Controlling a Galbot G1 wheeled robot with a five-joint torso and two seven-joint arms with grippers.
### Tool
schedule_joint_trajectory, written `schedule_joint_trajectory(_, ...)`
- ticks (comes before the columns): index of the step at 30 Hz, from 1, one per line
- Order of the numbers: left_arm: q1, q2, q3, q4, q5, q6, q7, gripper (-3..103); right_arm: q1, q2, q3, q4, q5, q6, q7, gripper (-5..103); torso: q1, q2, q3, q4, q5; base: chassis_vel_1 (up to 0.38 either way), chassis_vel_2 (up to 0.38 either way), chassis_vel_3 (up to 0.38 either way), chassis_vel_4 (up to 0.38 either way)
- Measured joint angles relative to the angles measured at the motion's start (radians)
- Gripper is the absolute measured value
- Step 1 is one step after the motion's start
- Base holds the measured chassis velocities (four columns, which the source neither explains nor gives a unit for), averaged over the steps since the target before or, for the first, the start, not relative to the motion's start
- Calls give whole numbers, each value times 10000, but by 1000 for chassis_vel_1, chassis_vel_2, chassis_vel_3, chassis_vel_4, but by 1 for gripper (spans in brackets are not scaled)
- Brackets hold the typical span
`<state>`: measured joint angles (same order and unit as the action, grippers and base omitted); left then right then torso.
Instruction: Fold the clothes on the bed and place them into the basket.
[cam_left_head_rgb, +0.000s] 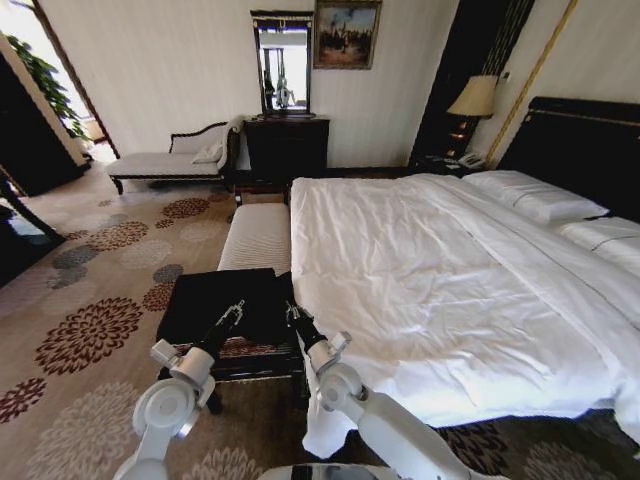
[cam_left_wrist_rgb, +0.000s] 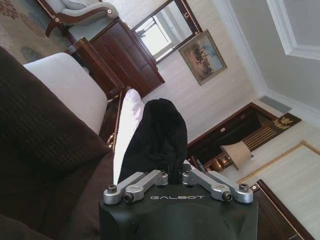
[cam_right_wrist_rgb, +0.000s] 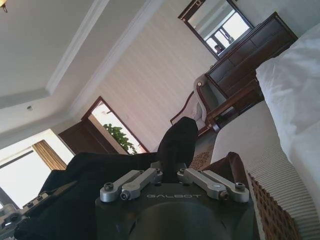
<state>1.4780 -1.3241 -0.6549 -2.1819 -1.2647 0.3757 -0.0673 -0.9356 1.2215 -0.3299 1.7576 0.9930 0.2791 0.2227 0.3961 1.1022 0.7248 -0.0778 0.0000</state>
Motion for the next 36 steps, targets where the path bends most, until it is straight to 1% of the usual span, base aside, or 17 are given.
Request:
schedule_joint_trajectory(11,10,41,-121,77,-21,-71,67,7,18,106,-37,-311,-134,154,38,7,0,0,0,0,0,134,147,-134,-141)
schedule_joint_trajectory(17,54,26,-82,158,72,-107,125,7,23,165,10,-492,-214,324,17,7,-2,1,0,-1,-1,60,52,-52,-66)
schedule_joint_trajectory(22,56,10,-63,183,107,-121,138,7,68,290,0,-655,-214,423,91,7,-2,0,0,-4,2,0,0,0,0)
schedule_joint_trajectory(27,63,-8,-32,238,155,-129,155,7,132,436,-34,-874,-264,529,236,7,-2,0,0,-2,0,-69,83,40,-89)
schedule_joint_trajectory(36,-85,-3,-53,664,186,-162,184,7,183,497,-95,-947,-395,507,315,7,-2,1,0,-1,1,-127,167,147,-166)
